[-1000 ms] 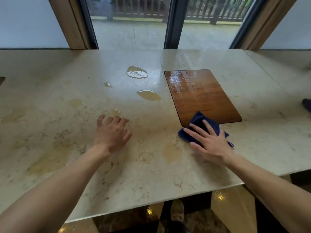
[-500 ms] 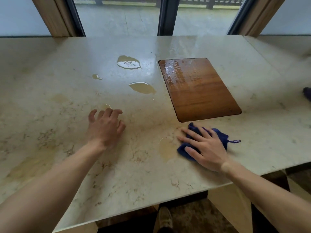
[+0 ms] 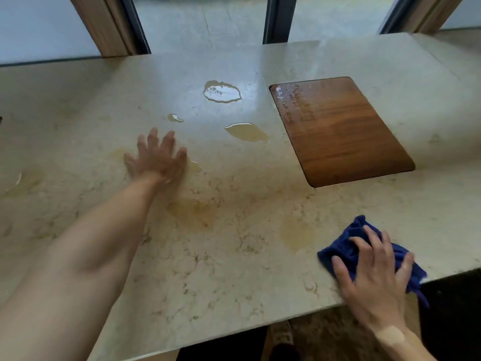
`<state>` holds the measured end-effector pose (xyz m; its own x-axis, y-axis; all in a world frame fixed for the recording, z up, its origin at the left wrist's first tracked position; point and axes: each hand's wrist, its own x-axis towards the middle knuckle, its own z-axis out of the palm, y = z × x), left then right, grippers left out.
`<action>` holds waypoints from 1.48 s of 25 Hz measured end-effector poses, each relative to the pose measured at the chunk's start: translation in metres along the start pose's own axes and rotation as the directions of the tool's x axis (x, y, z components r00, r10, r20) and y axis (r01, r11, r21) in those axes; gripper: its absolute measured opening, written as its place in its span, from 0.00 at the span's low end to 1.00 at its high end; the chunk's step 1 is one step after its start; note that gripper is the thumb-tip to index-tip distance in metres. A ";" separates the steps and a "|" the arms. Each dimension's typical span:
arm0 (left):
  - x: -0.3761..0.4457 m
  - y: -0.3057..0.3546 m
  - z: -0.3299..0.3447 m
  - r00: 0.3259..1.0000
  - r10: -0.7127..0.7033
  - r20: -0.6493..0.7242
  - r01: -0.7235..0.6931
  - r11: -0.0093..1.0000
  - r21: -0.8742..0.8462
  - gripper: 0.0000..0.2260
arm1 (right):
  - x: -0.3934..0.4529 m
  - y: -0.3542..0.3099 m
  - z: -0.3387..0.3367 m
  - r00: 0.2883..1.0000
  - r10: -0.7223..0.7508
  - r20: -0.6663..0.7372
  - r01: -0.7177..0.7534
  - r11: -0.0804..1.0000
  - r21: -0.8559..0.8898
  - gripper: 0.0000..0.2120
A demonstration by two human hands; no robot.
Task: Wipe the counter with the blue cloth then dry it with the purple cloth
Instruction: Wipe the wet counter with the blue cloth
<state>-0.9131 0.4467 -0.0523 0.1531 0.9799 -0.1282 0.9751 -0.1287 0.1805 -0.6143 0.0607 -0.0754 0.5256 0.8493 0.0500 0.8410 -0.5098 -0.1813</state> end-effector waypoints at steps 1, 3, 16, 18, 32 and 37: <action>0.007 -0.006 -0.002 1.000 -0.010 0.021 0.010 1.000 -0.005 0.27 | 0.001 0.001 0.001 1.000 -0.003 0.014 0.003 1.000 -0.003 0.32; 0.010 -0.015 0.003 0.999 -0.008 0.035 0.007 1.000 0.013 0.29 | 0.002 0.002 -0.001 0.999 -0.022 0.048 0.022 1.000 0.004 0.30; 0.013 -0.017 0.014 0.998 0.022 -0.060 -0.023 1.000 -0.018 0.31 | 0.024 -0.086 0.020 0.965 0.242 0.097 -0.236 0.969 -0.069 0.33; 0.013 -0.016 0.013 0.998 0.017 -0.064 -0.018 1.000 -0.016 0.32 | 0.055 -0.108 0.023 0.954 0.283 0.099 -0.278 0.958 -0.063 0.36; 0.014 -0.022 0.020 0.999 -0.030 -0.042 0.034 0.995 0.092 0.31 | 0.436 -0.218 0.052 0.989 0.094 0.111 -0.103 0.992 0.077 0.43; 0.013 -0.021 0.017 0.999 -0.013 -0.037 0.018 0.992 0.123 0.31 | 0.567 -0.255 0.057 0.988 -0.024 0.154 0.019 0.999 0.038 0.42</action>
<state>-0.9284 0.4597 -0.0744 0.1342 0.9864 -0.0946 0.9900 -0.1292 0.0571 -0.5380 0.6800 -0.0567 0.4789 0.8724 -0.0976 0.8450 -0.4883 -0.2180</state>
